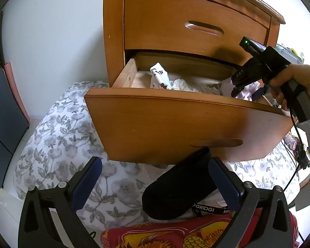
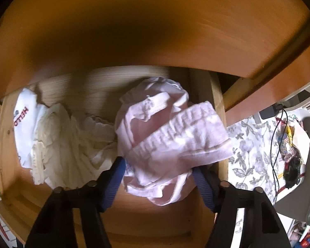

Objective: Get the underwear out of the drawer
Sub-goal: 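Close the right gripper on the pink garment, then lift the pink garment up out of the drawer with the right gripper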

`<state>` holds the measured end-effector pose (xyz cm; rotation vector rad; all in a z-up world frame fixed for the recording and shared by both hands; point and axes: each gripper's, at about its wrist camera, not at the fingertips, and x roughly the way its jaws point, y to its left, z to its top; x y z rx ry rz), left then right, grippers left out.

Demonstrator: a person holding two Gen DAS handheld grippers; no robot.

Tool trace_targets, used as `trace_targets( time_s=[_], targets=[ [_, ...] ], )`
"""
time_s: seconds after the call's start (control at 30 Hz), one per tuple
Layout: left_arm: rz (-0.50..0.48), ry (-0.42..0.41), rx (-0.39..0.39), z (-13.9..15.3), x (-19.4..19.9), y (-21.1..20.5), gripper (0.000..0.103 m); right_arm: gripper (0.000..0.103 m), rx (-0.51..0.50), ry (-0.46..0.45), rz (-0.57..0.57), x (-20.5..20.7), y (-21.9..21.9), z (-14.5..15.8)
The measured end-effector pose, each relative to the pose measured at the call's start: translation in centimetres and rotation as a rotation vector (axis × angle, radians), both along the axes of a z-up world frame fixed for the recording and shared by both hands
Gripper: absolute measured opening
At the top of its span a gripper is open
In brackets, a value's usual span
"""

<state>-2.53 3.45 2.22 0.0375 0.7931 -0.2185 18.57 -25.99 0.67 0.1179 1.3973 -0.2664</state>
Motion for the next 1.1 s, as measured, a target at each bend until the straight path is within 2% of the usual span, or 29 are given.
trace_targets(
  time_s=[0.17, 0.23, 0.33, 0.4, 0.63, 1.1],
  targets=[
    [0.001, 0.000, -0.001, 0.0, 0.0, 0.0, 0.103, 0.055, -0.015, -0.019, 0.002, 0.4, 0.0, 0.1],
    [0.000, 0.000, 0.000, 0.0, 0.0, -0.1, 0.103, 0.042, -0.018, -0.033, 0.020, 0.2, 0.3, 0.3],
    [0.001, 0.001, -0.002, 0.0, 0.0, 0.0, 0.103, 0.030, -0.021, -0.058, 0.051, -0.3, 0.7, 0.6],
    [0.002, 0.002, -0.004, 0.0, 0.0, 0.0, 0.103, 0.027, -0.018, -0.066, 0.066, -0.5, 1.0, 0.8],
    [0.002, 0.002, -0.003, 0.0, 0.0, 0.1, 0.103, 0.020, -0.002, -0.107, 0.075, -1.5, 0.7, 1.5],
    [0.009, 0.002, 0.005, -0.1, -0.3, 0.1, 0.103, 0.016, 0.053, -0.212, 0.079, -5.9, -1.0, 4.1]
  ],
)
